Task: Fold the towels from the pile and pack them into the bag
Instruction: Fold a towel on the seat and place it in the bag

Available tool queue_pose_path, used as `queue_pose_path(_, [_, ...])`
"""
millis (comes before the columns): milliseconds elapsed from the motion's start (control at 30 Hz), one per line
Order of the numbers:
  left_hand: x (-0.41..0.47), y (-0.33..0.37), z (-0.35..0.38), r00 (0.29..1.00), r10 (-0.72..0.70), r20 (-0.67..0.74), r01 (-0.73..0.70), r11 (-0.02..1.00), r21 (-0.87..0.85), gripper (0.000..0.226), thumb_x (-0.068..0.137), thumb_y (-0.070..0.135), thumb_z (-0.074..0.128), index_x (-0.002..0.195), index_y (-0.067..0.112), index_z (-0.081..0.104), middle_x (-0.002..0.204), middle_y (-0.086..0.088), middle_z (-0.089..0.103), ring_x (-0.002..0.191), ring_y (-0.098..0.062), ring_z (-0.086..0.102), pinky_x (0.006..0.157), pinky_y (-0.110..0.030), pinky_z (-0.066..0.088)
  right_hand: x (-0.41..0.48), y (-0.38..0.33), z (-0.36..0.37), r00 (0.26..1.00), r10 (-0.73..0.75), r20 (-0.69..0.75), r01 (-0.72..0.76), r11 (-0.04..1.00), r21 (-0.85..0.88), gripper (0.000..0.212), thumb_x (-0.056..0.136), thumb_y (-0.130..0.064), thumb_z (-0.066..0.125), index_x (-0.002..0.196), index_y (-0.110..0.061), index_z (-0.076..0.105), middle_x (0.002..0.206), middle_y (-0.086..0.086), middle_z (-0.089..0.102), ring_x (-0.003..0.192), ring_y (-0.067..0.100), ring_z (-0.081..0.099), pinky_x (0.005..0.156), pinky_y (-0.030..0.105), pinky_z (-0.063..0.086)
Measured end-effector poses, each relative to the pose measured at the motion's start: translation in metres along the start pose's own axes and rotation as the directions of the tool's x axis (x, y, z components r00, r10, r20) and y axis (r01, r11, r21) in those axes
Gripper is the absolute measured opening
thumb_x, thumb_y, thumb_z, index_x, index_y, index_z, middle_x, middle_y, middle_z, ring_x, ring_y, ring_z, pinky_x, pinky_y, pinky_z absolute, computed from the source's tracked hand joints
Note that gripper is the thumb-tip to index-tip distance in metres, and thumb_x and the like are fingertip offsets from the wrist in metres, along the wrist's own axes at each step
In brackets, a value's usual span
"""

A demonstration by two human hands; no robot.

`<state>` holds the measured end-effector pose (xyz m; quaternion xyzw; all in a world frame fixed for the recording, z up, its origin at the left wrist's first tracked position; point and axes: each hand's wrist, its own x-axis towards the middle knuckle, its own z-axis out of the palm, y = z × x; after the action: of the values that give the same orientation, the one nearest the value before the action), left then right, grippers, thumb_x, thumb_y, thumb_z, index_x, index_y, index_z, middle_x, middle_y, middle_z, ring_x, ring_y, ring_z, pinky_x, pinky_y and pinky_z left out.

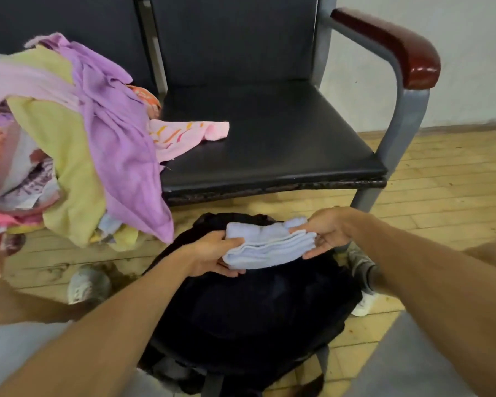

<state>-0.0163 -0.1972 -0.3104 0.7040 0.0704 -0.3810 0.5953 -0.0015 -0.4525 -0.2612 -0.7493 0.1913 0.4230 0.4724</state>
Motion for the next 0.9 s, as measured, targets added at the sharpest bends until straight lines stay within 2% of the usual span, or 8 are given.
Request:
queue_pose_path(167, [0.065,-0.043,0.002,0.990,-0.067,-0.127,0.060,0.997,-0.051,0.039,0.096,0.030,0.059,0.129,0.009,0.054,0.118,-0.010,0.066,0.100,-0.022,0.068,0.064,-0.027,0.057,0.079,0.048,0.012,0.994,0.096,-0.042,-0.083,0.964,0.252,0.017,0.091,-0.017,0.069,0.101,-0.004,0.065,0.098,0.011,0.067,0.085,0.020,0.063,0.071,0.028,0.056])
queue_pose_path(300, [0.109,-0.069,0.001,0.981,-0.136,-0.137,0.128,0.990,-0.062,0.042,0.092,0.019,0.056,0.133,0.016,0.049,0.127,-0.007,0.060,0.110,-0.020,0.063,0.080,-0.034,0.059,0.138,0.082,0.020,0.984,0.166,-0.068,-0.129,0.917,0.379,0.021,0.085,0.001,0.062,0.105,-0.003,0.062,0.087,0.012,0.060,0.079,0.022,0.059,0.069,0.032,0.051])
queue_pose_path(467, [0.152,-0.092,0.006,0.961,-0.190,-0.203,0.175,0.980,-0.091,0.040,0.093,0.010,0.055,0.133,0.016,0.050,0.127,-0.007,0.058,0.110,-0.024,0.059,0.078,-0.032,0.056,0.196,0.108,0.028,0.938,0.223,-0.266,-0.083,0.888,0.451,0.044,0.083,0.006,0.064,0.125,0.006,0.051,0.100,0.016,0.054,0.088,0.029,0.056,0.064,0.034,0.046])
queue_pose_path(567, [0.175,-0.101,0.012,0.952,-0.197,-0.234,0.185,0.980,-0.074,0.033,0.094,0.015,0.058,0.127,0.013,0.058,0.122,-0.012,0.063,0.107,-0.028,0.062,0.093,-0.043,0.054,0.224,0.125,0.036,0.893,0.238,-0.382,-0.025,0.873,0.487,0.045,0.090,0.004,0.059,0.133,0.009,0.047,0.126,0.022,0.056,0.114,0.039,0.055,0.088,0.040,0.049])
queue_pose_path(633, [0.187,-0.105,0.019,0.946,-0.172,-0.276,0.168,0.985,-0.039,0.035,0.094,0.018,0.059,0.128,0.013,0.057,0.121,-0.011,0.063,0.107,-0.027,0.062,0.096,-0.044,0.052,0.235,0.132,0.042,0.838,0.263,-0.478,-0.007,0.881,0.472,0.038,0.094,-0.004,0.058,0.129,0.007,0.052,0.123,0.021,0.059,0.117,0.040,0.056,0.100,0.044,0.047])
queue_pose_path(800, [0.196,-0.113,0.034,0.920,-0.118,-0.374,0.142,0.989,0.038,0.034,0.098,0.022,0.054,0.131,0.015,0.054,0.123,-0.005,0.060,0.107,-0.023,0.059,0.086,-0.033,0.048,0.245,0.143,0.042,0.761,0.217,-0.611,0.064,0.913,0.404,0.020,0.083,-0.022,0.073,0.092,-0.004,0.069,0.084,0.003,0.066,0.097,0.031,0.068,0.089,0.043,0.055])
queue_pose_path(867, [0.192,-0.115,0.033,0.929,-0.126,-0.348,0.172,0.980,0.103,0.037,0.099,0.026,0.051,0.135,0.016,0.051,0.127,-0.007,0.058,0.110,-0.024,0.057,0.087,-0.032,0.047,0.244,0.142,0.045,0.753,0.203,-0.626,0.115,0.896,0.428,0.014,0.087,-0.021,0.069,0.089,-0.007,0.069,0.087,0.002,0.068,0.100,0.031,0.067,0.090,0.041,0.054])
queue_pose_path(900, [0.189,-0.113,0.032,0.934,-0.126,-0.335,0.182,0.974,0.139,0.039,0.100,0.029,0.049,0.137,0.017,0.049,0.130,-0.007,0.057,0.112,-0.024,0.057,0.089,-0.032,0.047,0.241,0.136,0.046,0.761,0.218,-0.610,0.132,0.870,0.476,0.014,0.091,-0.019,0.063,0.098,-0.008,0.069,0.098,0.006,0.069,0.106,0.031,0.065,0.092,0.038,0.052])
